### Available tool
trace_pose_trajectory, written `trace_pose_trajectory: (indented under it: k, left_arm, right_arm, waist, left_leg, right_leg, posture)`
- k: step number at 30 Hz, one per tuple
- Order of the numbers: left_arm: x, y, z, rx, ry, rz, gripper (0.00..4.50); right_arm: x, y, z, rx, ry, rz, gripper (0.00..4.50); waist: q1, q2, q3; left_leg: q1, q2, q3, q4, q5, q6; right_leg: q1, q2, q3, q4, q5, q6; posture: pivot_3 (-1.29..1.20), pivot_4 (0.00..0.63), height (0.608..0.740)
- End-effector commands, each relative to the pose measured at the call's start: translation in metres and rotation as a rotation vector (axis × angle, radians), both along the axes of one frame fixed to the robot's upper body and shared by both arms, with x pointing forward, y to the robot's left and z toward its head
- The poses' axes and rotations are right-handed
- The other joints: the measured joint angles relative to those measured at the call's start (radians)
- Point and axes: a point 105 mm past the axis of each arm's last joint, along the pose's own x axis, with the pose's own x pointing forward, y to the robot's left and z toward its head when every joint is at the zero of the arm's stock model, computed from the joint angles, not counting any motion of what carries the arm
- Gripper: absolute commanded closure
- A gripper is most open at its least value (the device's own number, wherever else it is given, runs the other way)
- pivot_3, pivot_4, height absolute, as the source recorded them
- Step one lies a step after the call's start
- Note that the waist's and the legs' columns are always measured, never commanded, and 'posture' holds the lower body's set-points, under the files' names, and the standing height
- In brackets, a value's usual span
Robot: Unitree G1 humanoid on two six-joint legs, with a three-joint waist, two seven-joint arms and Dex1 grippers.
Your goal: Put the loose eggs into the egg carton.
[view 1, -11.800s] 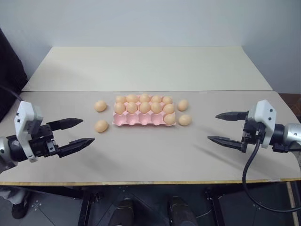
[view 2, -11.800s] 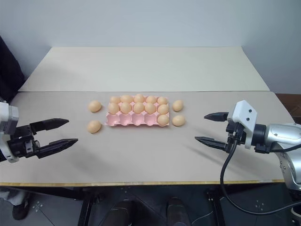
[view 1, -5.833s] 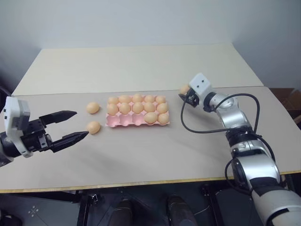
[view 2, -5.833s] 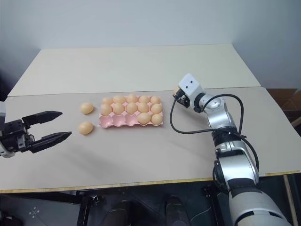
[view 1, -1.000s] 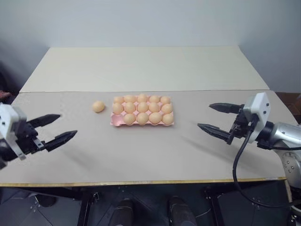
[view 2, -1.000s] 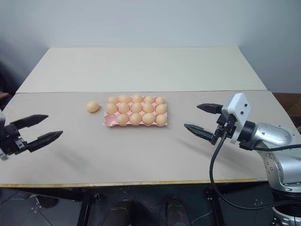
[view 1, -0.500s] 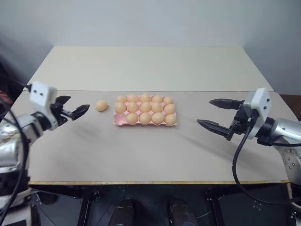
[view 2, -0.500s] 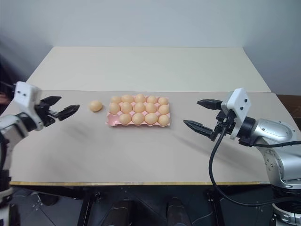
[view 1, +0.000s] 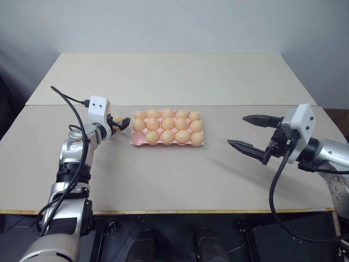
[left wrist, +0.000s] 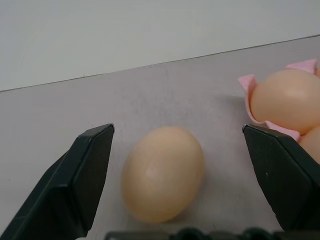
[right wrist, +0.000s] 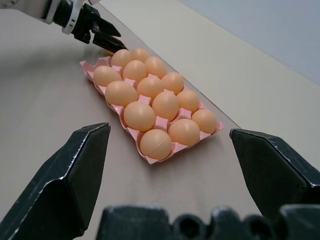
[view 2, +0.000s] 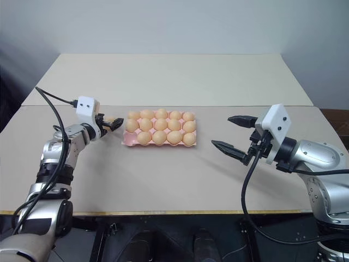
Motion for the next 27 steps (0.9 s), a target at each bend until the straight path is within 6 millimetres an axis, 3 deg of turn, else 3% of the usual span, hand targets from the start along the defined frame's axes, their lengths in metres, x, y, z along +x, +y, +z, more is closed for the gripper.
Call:
trace_pose_trajectory:
  k: [1, 4, 7, 12, 14, 20, 24, 27]
  left_arm:
    - [0.007, -0.002, 0.010, 0.015, -0.044, -0.002, 0.02]
    - [0.010, -0.005, 0.001, 0.017, -0.005, 0.010, 0.02]
    - [0.011, -0.007, -0.006, 0.022, 0.027, 0.004, 0.60]
    - [0.011, -0.007, -0.004, 0.019, 0.017, -0.003, 2.23]
    - [0.010, -0.007, 0.002, 0.011, -0.004, -0.015, 2.65]
    - [-0.007, -0.004, 0.038, 0.091, -0.126, -0.105, 2.65]
    - [-0.037, -0.024, 0.059, 0.129, -0.196, -0.292, 2.65]
    - [-0.062, -0.041, 0.054, 0.141, -0.157, -0.448, 2.65]
  right_arm:
    - [-0.006, -0.001, 0.012, 0.007, -0.050, -0.003, 0.00]
    - [-0.007, -0.001, 0.012, 0.006, -0.054, -0.007, 0.00]
    - [-0.008, -0.001, 0.013, 0.009, -0.061, -0.011, 0.00]
    - [-0.006, -0.003, 0.014, 0.015, -0.073, -0.040, 0.00]
    - [-0.006, -0.004, 0.015, 0.018, -0.074, -0.044, 0.00]
    - [-0.007, -0.006, 0.016, 0.018, -0.083, -0.065, 0.00]
    - [-0.009, -0.005, 0.014, 0.018, -0.080, -0.069, 0.00]
    - [-0.011, -0.004, 0.014, 0.020, -0.081, -0.071, 0.00]
  waist:
    - [0.000, 0.000, 0.000]
    - [0.002, 0.000, 0.000]
    - [0.001, 0.000, 0.000]
    - [0.001, 0.000, 0.000]
    - [0.001, 0.000, 0.000]
    - [-0.005, 0.000, 0.000]
    - [-0.003, 0.000, 0.000]
    - [-0.001, 0.000, 0.000]
  left_leg:
    - [0.000, 0.000, 0.000, 0.000, 0.000, 0.000]
    - [0.000, 0.000, 0.000, 0.000, 0.000, 0.000]
    - [0.000, -0.001, 0.000, 0.000, 0.000, 0.000]
    - [0.000, 0.000, 0.000, 0.000, 0.000, 0.000]
    - [0.000, 0.000, 0.000, 0.000, 0.000, 0.000]
    - [-0.001, 0.000, 0.000, 0.000, 0.000, 0.000]
    - [-0.001, 0.000, 0.000, 0.000, 0.000, 0.000]
    - [0.000, 0.000, 0.000, 0.000, 0.000, 0.000]
  right_leg:
    - [0.000, 0.000, 0.000, 0.000, 0.000, 0.000]
    - [0.000, 0.000, 0.000, 0.000, 0.000, 0.000]
    - [0.000, 0.000, 0.000, 0.000, 0.000, 0.000]
    - [0.000, 0.000, 0.000, 0.000, 0.000, 0.000]
    - [0.000, 0.000, 0.000, 0.000, 0.000, 0.000]
    - [0.000, 0.000, 0.000, 0.000, 0.000, 0.000]
    - [-0.001, 0.000, 0.000, 0.000, 0.000, 0.000]
    - [0.001, 0.000, 0.000, 0.000, 0.000, 0.000]
  posture:
    - [0.00, 0.150, 0.740]
    - [0.00, 0.150, 0.740]
    - [0.00, 0.150, 0.740]
    - [0.00, 0.150, 0.740]
    - [0.00, 0.150, 0.740]
    - [0.00, 0.150, 0.740]
    - [0.00, 0.150, 0.740]
    - [0.00, 0.150, 0.740]
